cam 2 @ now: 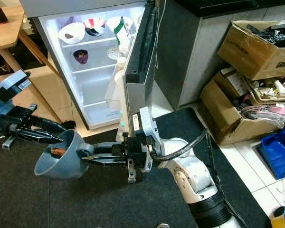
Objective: Restocking fridge
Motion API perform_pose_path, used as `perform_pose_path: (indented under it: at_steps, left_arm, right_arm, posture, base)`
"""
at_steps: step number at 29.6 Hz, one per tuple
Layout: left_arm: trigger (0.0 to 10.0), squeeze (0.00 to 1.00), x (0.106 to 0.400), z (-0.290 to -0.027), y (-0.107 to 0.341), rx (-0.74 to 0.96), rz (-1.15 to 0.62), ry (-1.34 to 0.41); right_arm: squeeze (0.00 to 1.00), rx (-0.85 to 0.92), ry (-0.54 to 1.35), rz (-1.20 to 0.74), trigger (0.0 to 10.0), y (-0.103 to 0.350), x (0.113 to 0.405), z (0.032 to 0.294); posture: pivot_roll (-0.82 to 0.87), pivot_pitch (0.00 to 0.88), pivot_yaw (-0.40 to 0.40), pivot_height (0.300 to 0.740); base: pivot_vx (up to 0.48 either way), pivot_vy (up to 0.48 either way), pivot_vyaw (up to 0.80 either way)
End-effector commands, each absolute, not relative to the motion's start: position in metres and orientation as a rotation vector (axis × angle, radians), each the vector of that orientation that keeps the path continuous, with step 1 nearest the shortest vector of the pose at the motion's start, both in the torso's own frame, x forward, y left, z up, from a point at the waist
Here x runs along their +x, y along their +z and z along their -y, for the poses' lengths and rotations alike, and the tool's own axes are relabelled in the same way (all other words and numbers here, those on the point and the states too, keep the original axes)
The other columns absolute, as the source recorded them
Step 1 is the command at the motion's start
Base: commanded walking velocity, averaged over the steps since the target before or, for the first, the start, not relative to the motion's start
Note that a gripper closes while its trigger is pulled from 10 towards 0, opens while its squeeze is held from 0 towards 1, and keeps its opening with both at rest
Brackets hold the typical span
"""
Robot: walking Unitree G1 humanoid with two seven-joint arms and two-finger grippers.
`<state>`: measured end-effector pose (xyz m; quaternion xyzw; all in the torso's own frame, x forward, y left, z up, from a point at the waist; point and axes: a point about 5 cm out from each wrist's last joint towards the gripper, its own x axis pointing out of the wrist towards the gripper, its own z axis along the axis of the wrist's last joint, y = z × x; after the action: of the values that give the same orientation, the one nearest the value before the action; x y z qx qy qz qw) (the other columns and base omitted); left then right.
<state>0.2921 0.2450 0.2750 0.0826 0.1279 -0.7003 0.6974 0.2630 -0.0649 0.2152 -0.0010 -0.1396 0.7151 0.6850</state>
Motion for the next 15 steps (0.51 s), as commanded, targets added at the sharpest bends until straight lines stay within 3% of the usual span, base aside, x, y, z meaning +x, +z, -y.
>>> perform_pose_path:
  at_steps: [1,7,15]
  left_arm:
    - [10.0,1.0,0.292,-0.246,0.271,0.125,-0.255,-1.565]
    - [10.0,1.0,0.291,-0.259,0.272,0.09,-0.19,-1.503]
    - [10.0,1.0,0.29,-0.288,0.275,0.027,-0.041,-1.279]
  right_arm:
    - [0.0,-0.002,1.561,0.318,0.0,0.212,0.264,0.068]
    - [0.0,0.014,1.489,0.328,0.0,0.209,0.27,0.071]
    - [0.0,0.046,1.393,0.351,0.0,0.208,0.278,0.072]
  posture:
    - [-0.03,0.156,0.088,0.74]
    - [-0.03,0.156,0.088,0.74]
    - [-0.01,0.157,0.076,0.74]
  base:
    - [0.0,0.0,0.0]
    - [0.0,0.0,0.0]
    - [0.0,0.0,0.0]
